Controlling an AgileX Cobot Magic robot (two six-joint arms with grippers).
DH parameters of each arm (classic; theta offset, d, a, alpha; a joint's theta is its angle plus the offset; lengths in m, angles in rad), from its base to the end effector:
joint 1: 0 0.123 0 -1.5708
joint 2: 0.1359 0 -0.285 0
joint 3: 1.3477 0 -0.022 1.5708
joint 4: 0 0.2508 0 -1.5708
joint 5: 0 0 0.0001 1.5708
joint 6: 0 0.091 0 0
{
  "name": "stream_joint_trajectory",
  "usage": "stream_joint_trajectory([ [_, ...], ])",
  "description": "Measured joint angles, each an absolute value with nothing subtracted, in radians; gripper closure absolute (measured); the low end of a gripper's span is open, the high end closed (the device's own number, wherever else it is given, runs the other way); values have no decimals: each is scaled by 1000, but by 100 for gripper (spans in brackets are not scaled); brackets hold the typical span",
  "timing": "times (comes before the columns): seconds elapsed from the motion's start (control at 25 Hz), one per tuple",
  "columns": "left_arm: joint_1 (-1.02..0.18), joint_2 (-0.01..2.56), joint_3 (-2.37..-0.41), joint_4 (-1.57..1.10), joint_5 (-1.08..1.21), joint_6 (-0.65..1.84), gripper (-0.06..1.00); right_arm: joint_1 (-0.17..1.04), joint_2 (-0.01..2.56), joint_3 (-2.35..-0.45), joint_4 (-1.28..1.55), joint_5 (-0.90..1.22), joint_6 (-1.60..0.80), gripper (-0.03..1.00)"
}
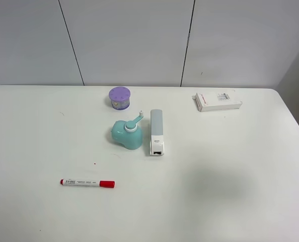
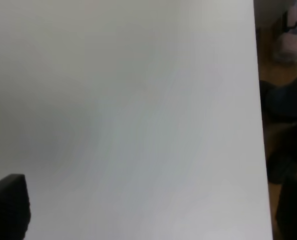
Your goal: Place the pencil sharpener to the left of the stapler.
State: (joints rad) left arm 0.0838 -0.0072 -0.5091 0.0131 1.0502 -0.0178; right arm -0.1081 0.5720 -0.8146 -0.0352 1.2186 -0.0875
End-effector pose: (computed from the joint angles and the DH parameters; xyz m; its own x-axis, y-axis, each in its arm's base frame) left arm -0.0067 0.0005 0.2806 -0.4294 -0.0474 -0.9019 -0.0988 0.9951 -0.0053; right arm 0.0702 -0.0106 0.3397 -0.7806 -0.0153 -0.6248 0.0511 0.9948 -0.0882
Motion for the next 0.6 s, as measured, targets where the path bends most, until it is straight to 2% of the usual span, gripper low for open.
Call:
stream_joint_trajectory([
  [0.36, 84, -7, -509, 13, 1050, -18, -5, -108, 220, -533, 41, 1116, -56, -2],
  [0.6, 84, -7, -509, 13, 1050, -18, -5, -108, 62, -496, 39, 1070, -54, -2],
])
